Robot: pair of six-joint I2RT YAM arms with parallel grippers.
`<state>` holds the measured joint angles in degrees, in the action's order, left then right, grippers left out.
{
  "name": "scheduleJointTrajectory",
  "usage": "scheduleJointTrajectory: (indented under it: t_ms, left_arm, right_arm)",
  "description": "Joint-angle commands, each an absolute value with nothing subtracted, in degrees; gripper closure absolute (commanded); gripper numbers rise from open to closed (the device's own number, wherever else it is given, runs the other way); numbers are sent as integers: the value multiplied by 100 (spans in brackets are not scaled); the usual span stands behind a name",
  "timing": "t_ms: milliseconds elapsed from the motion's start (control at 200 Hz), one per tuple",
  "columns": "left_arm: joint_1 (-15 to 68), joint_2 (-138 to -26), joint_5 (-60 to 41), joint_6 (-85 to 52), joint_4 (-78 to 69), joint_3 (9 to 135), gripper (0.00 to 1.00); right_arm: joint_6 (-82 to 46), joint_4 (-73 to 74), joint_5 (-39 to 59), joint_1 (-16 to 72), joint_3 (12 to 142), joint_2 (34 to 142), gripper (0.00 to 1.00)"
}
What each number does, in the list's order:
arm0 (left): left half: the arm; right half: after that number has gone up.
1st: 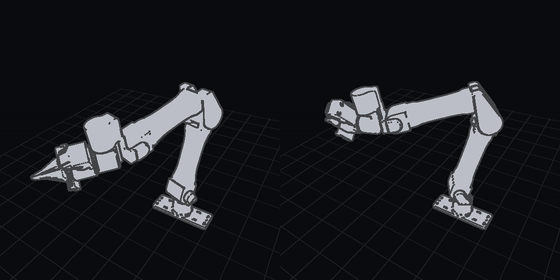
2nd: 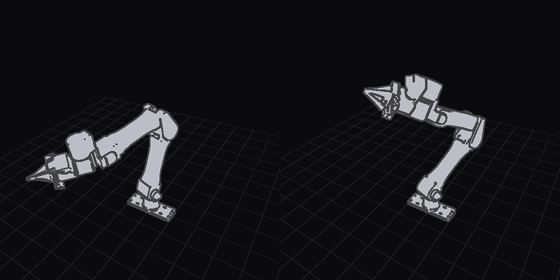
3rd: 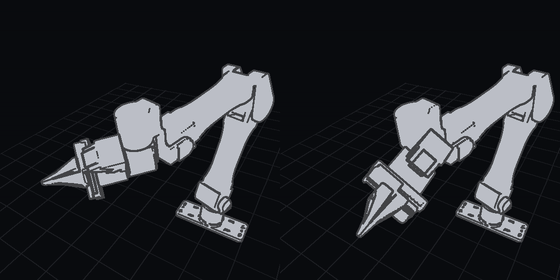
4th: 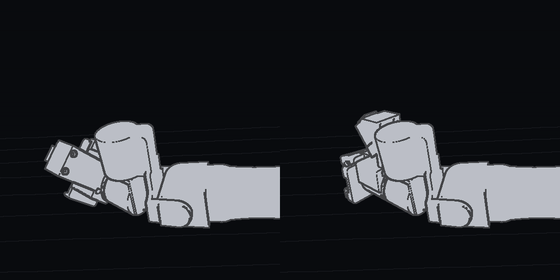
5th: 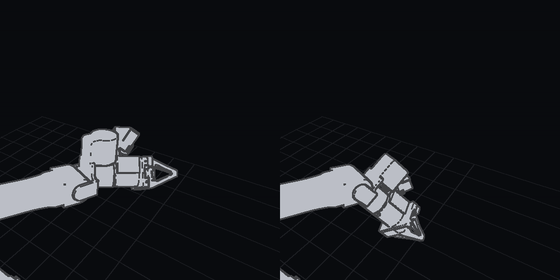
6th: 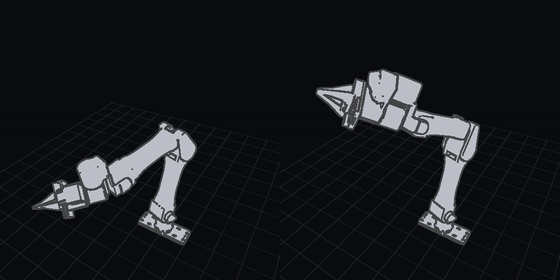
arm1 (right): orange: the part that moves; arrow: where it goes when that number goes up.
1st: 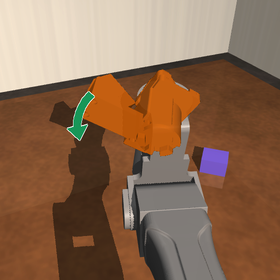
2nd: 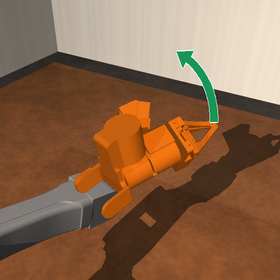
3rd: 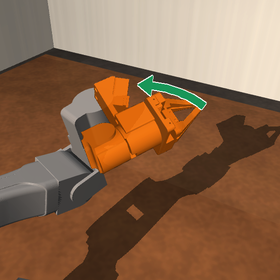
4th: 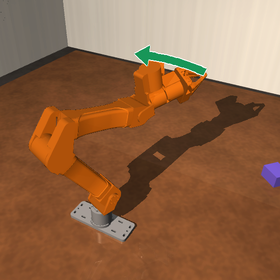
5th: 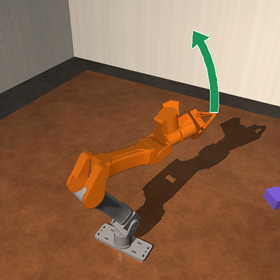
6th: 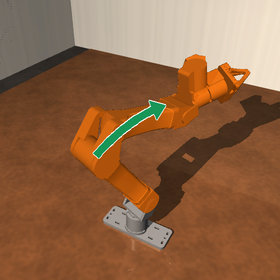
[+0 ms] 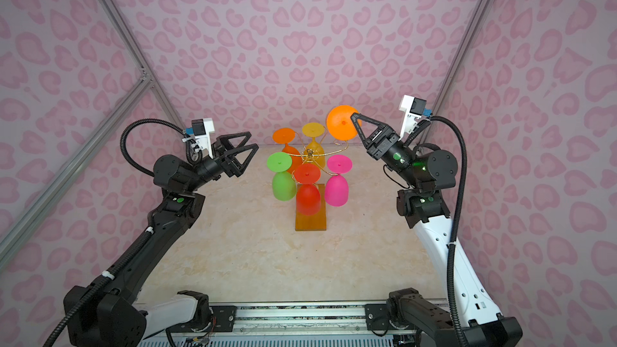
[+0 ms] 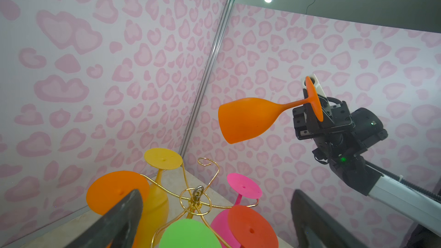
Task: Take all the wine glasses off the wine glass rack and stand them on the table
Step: 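Carry the orange glass toward the left gripper while the left gripper reaches toward it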
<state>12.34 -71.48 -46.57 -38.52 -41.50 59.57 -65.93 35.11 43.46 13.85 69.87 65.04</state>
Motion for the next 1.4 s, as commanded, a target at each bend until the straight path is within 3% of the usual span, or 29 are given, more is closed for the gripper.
scheduleJointTrajectory:
  t_ms: [0, 515, 925, 1055, 1395]
  left_arm:
    - [1234, -7382, -5062, -4306, -5207, 6024, 2]
    - [1267, -8837, -5670, -6535, -8203, 6515, 3]
    - [1592, -9568, -5713, -7301, -9052, 6941, 7]
    - [1675, -9581, -5687, -7342, -9136, 6945, 13]
    - [1750, -9466, -5634, -7269, -9134, 6838, 41]
  right_arm:
    - [-7014, 4790, 4258, 1805, 6858, 6696, 100]
    - [-7858, 6252, 4201, 2518, 6780, 7516, 100]
    - [-8218, 6811, 4166, 2881, 6875, 8028, 100]
    - [-8200, 6807, 4157, 2888, 6882, 8074, 100]
    - [-9062, 7723, 4002, 2684, 6864, 8495, 100]
